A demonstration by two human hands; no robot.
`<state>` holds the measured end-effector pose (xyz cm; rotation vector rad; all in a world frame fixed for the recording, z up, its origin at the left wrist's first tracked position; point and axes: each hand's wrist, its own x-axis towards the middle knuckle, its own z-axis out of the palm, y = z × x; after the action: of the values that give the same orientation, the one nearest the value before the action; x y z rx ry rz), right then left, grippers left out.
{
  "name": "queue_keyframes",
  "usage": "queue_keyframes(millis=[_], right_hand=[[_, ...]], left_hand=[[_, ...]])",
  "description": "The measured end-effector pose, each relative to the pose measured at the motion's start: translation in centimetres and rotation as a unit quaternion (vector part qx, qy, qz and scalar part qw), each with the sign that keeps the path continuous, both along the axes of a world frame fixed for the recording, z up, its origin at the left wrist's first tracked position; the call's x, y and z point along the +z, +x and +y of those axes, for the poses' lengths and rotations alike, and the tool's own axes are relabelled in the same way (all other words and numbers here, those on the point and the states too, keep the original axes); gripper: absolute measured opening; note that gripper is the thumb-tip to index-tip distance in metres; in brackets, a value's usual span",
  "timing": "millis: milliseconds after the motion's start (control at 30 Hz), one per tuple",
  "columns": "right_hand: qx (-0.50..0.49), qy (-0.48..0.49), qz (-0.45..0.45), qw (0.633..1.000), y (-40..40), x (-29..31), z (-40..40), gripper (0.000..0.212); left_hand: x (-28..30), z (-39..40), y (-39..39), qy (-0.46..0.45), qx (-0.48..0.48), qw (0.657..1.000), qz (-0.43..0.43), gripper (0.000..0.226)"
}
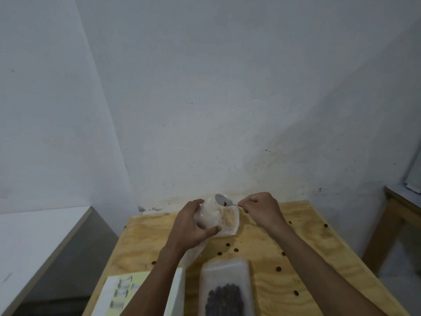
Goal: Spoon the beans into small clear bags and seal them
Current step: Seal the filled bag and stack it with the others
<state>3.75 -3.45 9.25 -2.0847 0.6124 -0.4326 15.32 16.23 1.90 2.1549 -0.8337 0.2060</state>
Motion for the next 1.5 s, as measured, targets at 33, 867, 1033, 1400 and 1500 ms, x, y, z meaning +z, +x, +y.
queue_keyframes(millis=[33,867,1033,1400,1500], right_hand=[[0.011,-0.018,0.001,1.0,0.0,0.4,0.5,0.02],[-0.07,-0.12,0.042,0.989,-1.5,-2.6,-0.9,0.013],[-0.104,-0.115,0.082,0.985,-0.3,-7.6,-1.4,0.013],[-0.112,-0.227,0.152,0.955,1.4,-10.4,-1.6,0.013],[-0.06,-0.119,0.013,0.991,1.6,-8.2,-1.1,0.012]], left_hand=[[0.1,-0.1,-0.2,-0.007,0.005,1.0,-0.002,0.097],[2.3,2.0,-2.4,-0.195,0.081,0.975,0.065,0.079],[2.4,1.6,-2.4,-0.219,0.081,0.97,0.064,0.093],[0.8,-0.9,-2.8,-0.172,0.072,0.981,0.048,0.094],[0.8,-1.4,-2.8,-0.171,0.076,0.981,0.046,0.095]])
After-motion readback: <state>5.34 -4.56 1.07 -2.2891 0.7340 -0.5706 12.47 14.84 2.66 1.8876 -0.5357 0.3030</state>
